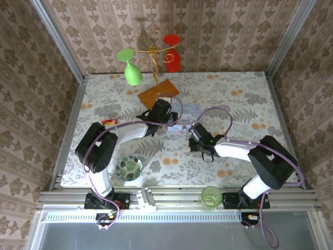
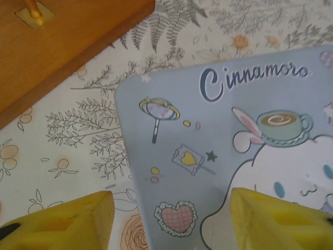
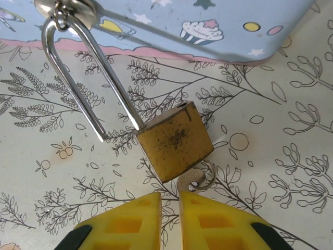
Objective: Unlock a padlock with a key
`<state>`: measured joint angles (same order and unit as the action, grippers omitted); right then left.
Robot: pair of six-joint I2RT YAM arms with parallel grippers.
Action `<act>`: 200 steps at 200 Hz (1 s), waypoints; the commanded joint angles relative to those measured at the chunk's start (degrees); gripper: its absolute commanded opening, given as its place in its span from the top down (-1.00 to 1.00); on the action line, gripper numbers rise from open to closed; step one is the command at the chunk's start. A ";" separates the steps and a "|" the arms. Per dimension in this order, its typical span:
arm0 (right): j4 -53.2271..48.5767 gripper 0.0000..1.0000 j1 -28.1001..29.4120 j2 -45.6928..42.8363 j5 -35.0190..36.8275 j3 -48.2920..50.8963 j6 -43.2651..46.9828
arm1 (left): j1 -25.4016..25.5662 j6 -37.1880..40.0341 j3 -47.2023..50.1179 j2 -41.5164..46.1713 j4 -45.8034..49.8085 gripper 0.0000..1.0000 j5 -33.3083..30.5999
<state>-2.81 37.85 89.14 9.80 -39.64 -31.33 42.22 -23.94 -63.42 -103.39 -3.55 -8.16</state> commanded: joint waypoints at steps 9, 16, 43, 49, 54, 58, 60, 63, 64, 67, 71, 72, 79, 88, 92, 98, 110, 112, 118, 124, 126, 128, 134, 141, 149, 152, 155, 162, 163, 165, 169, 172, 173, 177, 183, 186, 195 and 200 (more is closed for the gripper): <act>1.44 0.68 -1.31 1.23 -3.40 0.91 -0.70 | 2.24 0.73 -0.70 -1.11 1.71 0.00 -0.28; 2.33 0.68 -1.80 1.40 -4.73 1.12 -1.04 | 2.71 0.19 0.04 -1.04 1.33 0.02 -0.44; 3.61 0.65 -3.19 2.16 -8.00 0.72 -0.91 | 3.13 -2.02 3.47 -1.26 -0.59 0.05 -0.31; 2.36 0.59 -3.26 1.81 -7.54 0.30 -0.50 | 3.05 -2.41 4.29 -0.99 -1.03 0.05 -0.36; 1.52 0.53 -3.39 1.26 -7.24 0.10 -0.22 | 3.13 -2.70 4.93 -0.77 -1.60 0.05 -0.30; 0.77 0.47 -3.66 0.42 -7.26 0.08 -0.05 | 2.98 -2.93 5.43 -0.61 -2.01 0.05 -0.08; 0.48 0.45 -3.77 -0.04 -7.26 0.09 0.02 | 3.01 -2.97 5.66 -0.52 -2.35 0.05 0.13; 0.20 0.43 -3.82 -0.47 -7.36 0.15 0.10 | 2.97 -3.07 5.83 -0.44 -2.50 0.04 0.26; 0.10 0.42 -3.82 -0.68 -7.44 0.21 0.16 | 2.92 -3.10 5.93 -0.42 -2.51 0.04 0.30; -0.34 0.39 -3.98 -1.71 -7.44 0.24 0.34 | 2.92 -3.12 6.01 -0.34 -2.50 0.04 0.34; -1.04 0.36 -4.08 -2.55 -7.43 0.15 0.53 | 3.04 -3.08 6.02 -0.32 -2.51 0.04 0.42; -1.27 0.35 -4.09 -2.78 -7.43 0.16 0.60 | 3.04 -3.06 6.03 -0.27 -2.51 0.05 0.42; -3.10 0.30 -4.39 -4.13 -7.21 -0.20 0.81 | 3.02 -2.94 5.86 -0.23 -2.44 0.04 0.49; -5.70 0.25 -4.94 -5.17 -7.23 -0.86 1.22 | 3.00 -2.94 5.56 -0.27 -2.09 0.05 0.54; -6.56 0.23 -5.21 -5.37 -7.30 -1.01 1.41 | 3.04 -2.87 5.54 -0.19 -2.04 0.04 0.61; -7.34 0.20 -5.85 -5.42 -7.75 -1.14 1.60 | 3.04 -2.91 5.55 -0.08 -2.07 0.04 0.63; -7.24 0.18 -7.15 -5.15 -9.13 -0.85 2.37 | 3.05 -3.12 5.79 0.17 -2.48 0.04 0.68; -7.13 0.18 -7.32 -5.08 -9.35 -0.76 2.47 | 3.05 -3.06 5.77 0.25 -2.57 0.04 0.62; -6.73 0.17 -7.85 -4.74 -9.82 -0.71 2.80 | 3.05 -3.20 5.79 0.30 -2.77 0.04 0.67; -6.24 0.15 -8.40 -4.32 -10.33 -0.83 3.21 | 3.05 -3.13 5.78 0.30 -2.66 0.04 0.76; -5.98 0.15 -8.51 -4.13 -10.46 -0.87 3.38 | 3.02 -3.19 5.83 0.30 -2.68 0.04 0.75; -5.80 0.15 -8.56 -3.97 -10.54 -0.99 3.67 | 3.04 -3.16 5.89 0.36 -2.69 0.04 0.77; -5.50 0.14 -8.74 -3.28 -10.57 -1.62 4.61 | 3.06 -3.12 5.93 0.39 -2.69 0.04 0.84; -5.63 0.14 -8.75 -2.26 -10.43 -2.80 5.88 | 3.18 -3.04 6.07 0.53 -2.60 0.04 0.79; -6.32 0.14 -8.70 -1.13 -9.83 -4.40 6.93 | 3.20 -3.04 6.19 0.75 -2.75 0.05 0.77; -6.34 0.14 -8.67 -0.78 -9.68 -4.88 7.31 | 3.21 -3.10 6.30 0.78 -2.84 0.04 0.75; -6.40 0.14 -8.68 -0.47 -9.45 -5.30 7.73 | 3.16 -3.12 6.41 0.92 -2.94 0.04 0.66; -6.42 0.13 -8.64 0.22 -8.93 -6.13 8.48 | 3.22 -3.26 6.57 1.15 -3.13 0.05 0.63; -6.42 0.13 -8.65 0.32 -8.88 -6.18 8.61 | 3.18 -3.28 6.56 1.16 -3.17 0.05 0.62; -6.42 0.12 -8.66 0.50 -8.78 -6.45 8.91 | 3.21 -3.23 6.60 1.24 -3.20 0.04 0.67; -6.28 0.11 -8.67 0.98 -8.72 -6.85 9.39 | 3.22 -3.24 6.61 1.34 -3.26 0.05 0.73; -6.25 0.09 -8.71 1.38 -8.81 -7.12 9.79 | 3.22 -3.17 6.48 1.42 -3.22 0.04 0.76; -6.25 0.09 -8.73 1.56 -8.87 -7.25 9.93 | 3.22 -3.15 6.47 1.43 -3.22 0.05 0.77; -6.29 0.08 -8.65 2.04 -9.00 -7.69 10.31 | 3.27 -3.13 6.47 1.44 -3.18 0.04 0.74; -6.67 0.07 -8.60 2.91 -8.72 -8.34 10.78 | 3.24 -3.08 6.31 1.43 -3.16 0.05 0.74; -6.81 0.07 -8.50 3.24 -8.59 -8.55 11.03 | 3.29 -3.04 6.29 1.44 -3.15 0.05 0.75; -7.08 0.06 -8.37 4.36 -8.60 -8.92 11.60 | 3.29 -3.04 6.16 1.44 -3.08 0.05 0.84; -6.96 0.06 -8.40 4.86 -8.60 -8.94 11.57 | 3.31 -3.02 6.13 1.44 -3.15 0.05 0.94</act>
<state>-7.94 29.15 91.24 0.82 -46.72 -23.24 44.71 -26.81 -58.50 -102.50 -10.72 -8.86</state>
